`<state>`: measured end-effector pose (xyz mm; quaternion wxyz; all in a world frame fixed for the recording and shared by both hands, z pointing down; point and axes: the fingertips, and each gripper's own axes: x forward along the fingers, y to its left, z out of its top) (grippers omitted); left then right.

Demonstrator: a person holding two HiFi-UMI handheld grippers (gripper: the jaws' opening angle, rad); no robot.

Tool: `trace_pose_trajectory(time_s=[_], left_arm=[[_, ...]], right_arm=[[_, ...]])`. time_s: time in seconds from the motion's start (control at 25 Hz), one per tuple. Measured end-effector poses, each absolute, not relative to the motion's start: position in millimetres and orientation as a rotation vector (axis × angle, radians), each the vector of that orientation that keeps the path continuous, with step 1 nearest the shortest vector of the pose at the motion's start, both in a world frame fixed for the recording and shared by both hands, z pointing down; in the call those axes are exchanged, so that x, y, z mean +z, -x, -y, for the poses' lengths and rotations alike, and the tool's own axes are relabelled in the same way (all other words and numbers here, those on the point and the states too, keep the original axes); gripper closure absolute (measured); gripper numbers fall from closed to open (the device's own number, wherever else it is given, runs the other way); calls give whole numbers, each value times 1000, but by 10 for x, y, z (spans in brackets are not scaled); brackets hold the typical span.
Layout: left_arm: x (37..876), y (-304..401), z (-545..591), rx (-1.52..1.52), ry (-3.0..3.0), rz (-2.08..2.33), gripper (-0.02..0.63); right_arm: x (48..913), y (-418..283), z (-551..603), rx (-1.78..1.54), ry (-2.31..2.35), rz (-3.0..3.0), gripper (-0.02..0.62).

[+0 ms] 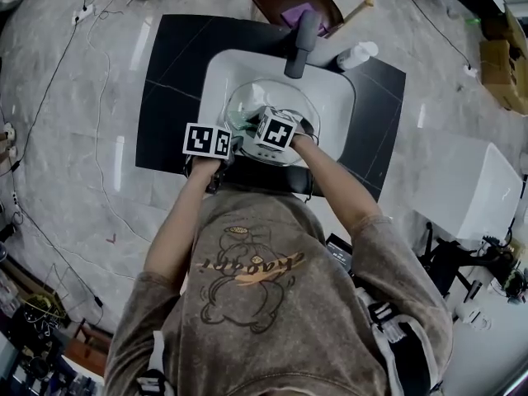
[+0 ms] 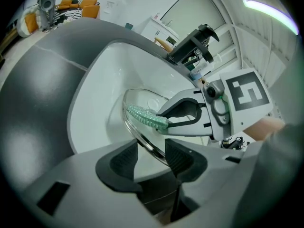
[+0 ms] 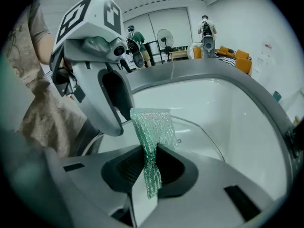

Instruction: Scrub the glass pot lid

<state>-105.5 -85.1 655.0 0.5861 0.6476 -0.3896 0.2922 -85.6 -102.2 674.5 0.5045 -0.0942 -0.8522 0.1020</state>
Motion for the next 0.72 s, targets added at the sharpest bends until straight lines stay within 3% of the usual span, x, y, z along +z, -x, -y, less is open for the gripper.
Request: trace_pose_trajectory(time_s=[0.72], left_arm=[[6550, 1031, 826, 685, -1502, 903, 425]], right_arm=[[7431, 525, 1824, 219, -13, 1887, 509]])
